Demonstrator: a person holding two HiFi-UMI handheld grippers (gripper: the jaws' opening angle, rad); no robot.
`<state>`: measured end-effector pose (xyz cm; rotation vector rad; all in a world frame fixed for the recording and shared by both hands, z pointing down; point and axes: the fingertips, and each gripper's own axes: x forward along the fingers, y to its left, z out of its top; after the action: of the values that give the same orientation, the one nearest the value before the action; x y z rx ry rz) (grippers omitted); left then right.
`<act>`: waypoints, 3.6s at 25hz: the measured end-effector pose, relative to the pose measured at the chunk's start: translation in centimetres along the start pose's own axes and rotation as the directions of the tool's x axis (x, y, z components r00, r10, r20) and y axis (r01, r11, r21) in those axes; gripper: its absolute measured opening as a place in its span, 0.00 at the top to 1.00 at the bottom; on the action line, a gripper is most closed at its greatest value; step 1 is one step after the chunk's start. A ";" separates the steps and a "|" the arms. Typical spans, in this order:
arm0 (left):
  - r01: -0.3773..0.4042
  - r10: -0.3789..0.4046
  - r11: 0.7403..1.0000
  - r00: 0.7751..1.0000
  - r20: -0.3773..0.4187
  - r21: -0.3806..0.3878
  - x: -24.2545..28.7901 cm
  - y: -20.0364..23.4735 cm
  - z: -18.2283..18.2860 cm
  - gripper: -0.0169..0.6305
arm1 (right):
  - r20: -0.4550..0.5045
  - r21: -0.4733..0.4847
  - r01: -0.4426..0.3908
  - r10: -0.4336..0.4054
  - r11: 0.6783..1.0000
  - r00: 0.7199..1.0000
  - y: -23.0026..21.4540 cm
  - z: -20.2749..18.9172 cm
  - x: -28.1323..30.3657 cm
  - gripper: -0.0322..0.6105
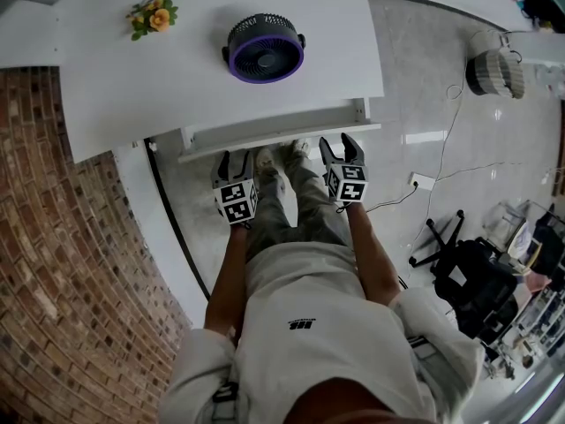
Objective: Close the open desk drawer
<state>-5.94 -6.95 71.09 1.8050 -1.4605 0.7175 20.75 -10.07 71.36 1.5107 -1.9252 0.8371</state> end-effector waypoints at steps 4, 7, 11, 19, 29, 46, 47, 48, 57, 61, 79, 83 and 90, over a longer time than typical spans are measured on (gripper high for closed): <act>-0.002 0.002 1.000 1.000 -0.009 -0.012 0.1 0.3 0.0 0.59 | -0.003 0.001 0.002 -0.002 1.000 1.000 -0.1 0.2 0.3 0.55; -0.007 0.006 1.000 1.000 -0.019 -0.021 0.2 0.6 -0.2 0.59 | -0.003 0.004 0.003 -0.003 1.000 1.000 -0.1 0.4 0.5 0.56; -0.013 0.012 0.999 1.000 -0.028 -0.030 0.6 1.1 0.0 0.59 | -0.004 0.004 0.003 -0.003 1.000 1.000 -0.1 0.8 0.7 0.56; -0.021 0.020 0.999 1.000 -0.019 -0.030 1.5 1.5 1.0 0.59 | -0.009 0.001 -0.003 0.003 1.000 1.000 -0.1 1.7 1.5 0.56; -0.023 0.022 0.999 1.000 -0.016 -0.030 2.2 1.8 1.9 0.59 | 0.000 -0.010 -0.005 0.005 1.000 1.000 -0.3 2.7 2.4 0.56; -0.017 0.017 1.000 1.000 0.008 -0.018 3.3 2.3 3.6 0.59 | 0.003 -0.020 -0.015 0.015 1.000 1.000 0.0 4.4 3.4 0.56; -0.016 0.016 1.000 1.000 0.009 -0.018 3.4 2.3 3.7 0.59 | 0.000 -0.023 -0.014 0.014 1.000 1.000 -0.2 4.3 3.5 0.56; -0.015 0.016 1.000 1.000 0.011 -0.018 3.4 2.3 3.7 0.60 | -0.002 -0.028 -0.010 0.010 1.000 1.000 -0.3 4.2 3.6 0.56; -0.016 0.017 1.000 1.000 0.023 -0.013 4.0 2.7 4.5 0.61 | 0.017 -0.034 -0.003 0.003 0.999 1.000 -0.5 4.9 4.4 0.56; -0.019 0.020 1.000 0.999 0.027 -0.014 4.2 2.8 4.8 0.61 | 0.023 -0.031 -0.005 0.006 0.999 1.000 -0.4 5.3 4.6 0.56; -0.028 0.028 1.000 0.999 0.043 -0.007 5.2 3.3 6.0 0.62 | 0.048 -0.031 0.008 -0.006 0.999 0.999 -0.7 6.2 5.8 0.56; -0.025 0.025 1.000 0.999 0.046 0.000 5.1 3.4 5.9 0.62 | 0.024 -0.016 0.010 -0.010 1.000 1.000 -0.8 5.6 6.3 0.56; 0.003 -0.003 1.000 0.999 0.041 0.008 5.0 3.3 5.8 0.62 | 0.025 -0.008 0.011 -0.011 1.000 1.000 -0.2 5.7 5.9 0.56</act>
<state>-8.10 -14.96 72.03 1.8379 -1.4830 0.6897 19.39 -18.13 72.09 1.5329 -1.9338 0.8085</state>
